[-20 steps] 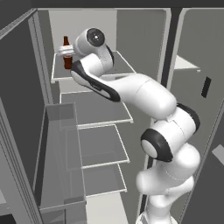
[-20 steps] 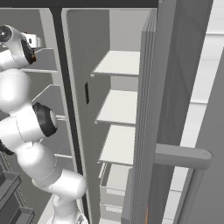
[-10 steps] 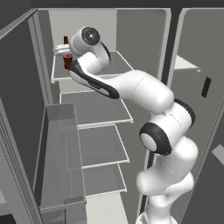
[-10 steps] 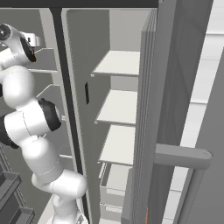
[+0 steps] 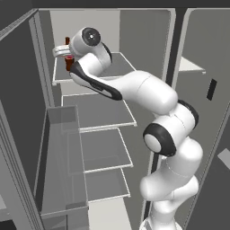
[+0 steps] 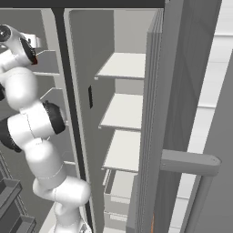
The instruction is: Open the fridge, grab two sodas, and place both sodas inside the bowl with ice on the dining counter.
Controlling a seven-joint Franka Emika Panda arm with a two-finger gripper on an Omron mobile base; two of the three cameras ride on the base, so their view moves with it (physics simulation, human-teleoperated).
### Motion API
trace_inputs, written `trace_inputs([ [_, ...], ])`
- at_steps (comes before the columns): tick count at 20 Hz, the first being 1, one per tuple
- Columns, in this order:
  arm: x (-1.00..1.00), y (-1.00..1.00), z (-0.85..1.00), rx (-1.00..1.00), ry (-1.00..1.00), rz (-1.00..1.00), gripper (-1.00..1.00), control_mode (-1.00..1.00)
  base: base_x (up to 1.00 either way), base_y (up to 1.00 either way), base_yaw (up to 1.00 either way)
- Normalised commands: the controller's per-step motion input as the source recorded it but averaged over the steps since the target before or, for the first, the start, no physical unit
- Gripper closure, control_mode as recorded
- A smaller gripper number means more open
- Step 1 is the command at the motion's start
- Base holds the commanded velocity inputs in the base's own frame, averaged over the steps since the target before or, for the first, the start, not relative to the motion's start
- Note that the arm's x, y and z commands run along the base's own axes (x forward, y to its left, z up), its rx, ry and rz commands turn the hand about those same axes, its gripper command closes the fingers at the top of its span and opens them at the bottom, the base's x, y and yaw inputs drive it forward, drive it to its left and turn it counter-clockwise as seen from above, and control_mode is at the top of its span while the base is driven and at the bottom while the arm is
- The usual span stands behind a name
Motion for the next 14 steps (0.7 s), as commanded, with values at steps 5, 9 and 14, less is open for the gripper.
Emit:
trace_inputs([
  [5, 0.10, 0.08, 0.00, 0.00, 0.00, 0.00, -1.00, -1.00, 0.00, 0.00, 0.00],
  [9, 0.06, 0.02, 0.00, 0.00, 0.00, 0.00, -1.00, -1.00, 0.00, 0.00, 0.00],
  [14, 0.06, 0.01, 0.00, 0.00, 0.00, 0.00, -1.00, -1.00, 0.00, 0.00, 0.00],
])
